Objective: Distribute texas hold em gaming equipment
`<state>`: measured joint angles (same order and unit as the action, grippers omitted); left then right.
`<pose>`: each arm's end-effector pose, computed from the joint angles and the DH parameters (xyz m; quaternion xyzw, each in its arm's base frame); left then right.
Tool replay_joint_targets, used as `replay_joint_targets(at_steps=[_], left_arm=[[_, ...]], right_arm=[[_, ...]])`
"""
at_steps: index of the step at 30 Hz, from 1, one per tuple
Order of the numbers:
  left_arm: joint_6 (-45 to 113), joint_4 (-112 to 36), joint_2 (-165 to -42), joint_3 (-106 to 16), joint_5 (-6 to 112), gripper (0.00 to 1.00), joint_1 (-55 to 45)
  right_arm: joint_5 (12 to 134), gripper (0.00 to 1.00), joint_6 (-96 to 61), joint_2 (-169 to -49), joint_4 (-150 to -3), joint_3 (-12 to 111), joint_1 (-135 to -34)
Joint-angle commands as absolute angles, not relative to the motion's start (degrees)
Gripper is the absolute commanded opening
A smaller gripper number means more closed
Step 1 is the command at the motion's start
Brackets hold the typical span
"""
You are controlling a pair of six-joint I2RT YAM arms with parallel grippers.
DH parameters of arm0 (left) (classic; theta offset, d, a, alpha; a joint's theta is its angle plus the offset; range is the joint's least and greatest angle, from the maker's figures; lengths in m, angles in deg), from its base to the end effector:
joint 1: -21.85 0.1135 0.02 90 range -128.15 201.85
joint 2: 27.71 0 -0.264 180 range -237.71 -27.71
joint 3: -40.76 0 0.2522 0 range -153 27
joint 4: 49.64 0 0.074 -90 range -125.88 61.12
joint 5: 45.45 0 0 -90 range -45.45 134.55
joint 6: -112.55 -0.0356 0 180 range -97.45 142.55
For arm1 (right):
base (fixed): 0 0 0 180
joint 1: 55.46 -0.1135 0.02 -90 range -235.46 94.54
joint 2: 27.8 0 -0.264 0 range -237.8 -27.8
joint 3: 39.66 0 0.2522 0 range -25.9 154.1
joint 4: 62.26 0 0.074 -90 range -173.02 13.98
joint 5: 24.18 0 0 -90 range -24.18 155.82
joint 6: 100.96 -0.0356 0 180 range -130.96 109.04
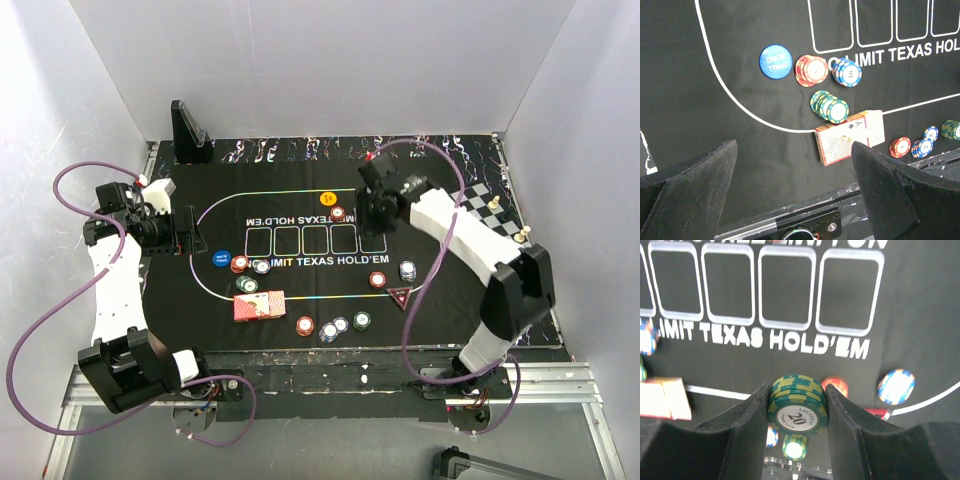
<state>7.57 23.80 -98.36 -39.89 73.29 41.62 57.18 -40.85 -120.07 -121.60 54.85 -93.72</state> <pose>0.2203 0.0610 0.3123 0.0176 0.9444 -0.1641 0.2845 0.2717 0.2074 0.2955 -0.0485 0.9553 0.0984 0.2744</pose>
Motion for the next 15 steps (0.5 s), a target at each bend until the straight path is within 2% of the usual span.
replay_joint_targets(at_steps=[1,10,15], left_arm=[[6.9,22.9,-98.6,-40.6,74.3,1.00,42.0],[5.1,22.8,-101.1,-41.3,75.7,1.00,42.0],[4.7,22.8,-102.2,-41.3,76.0,1.00,42.1]], right_arm=[[56.2,0.14,-35.7,-130.1,-123.5,67.3,-87.6],[54.8,0.13,-34.8,-151.8,-123.2,86.1,-82.3],[55.2,0.13,-35.0,-156.7,-122.5,90.1,-80.2]])
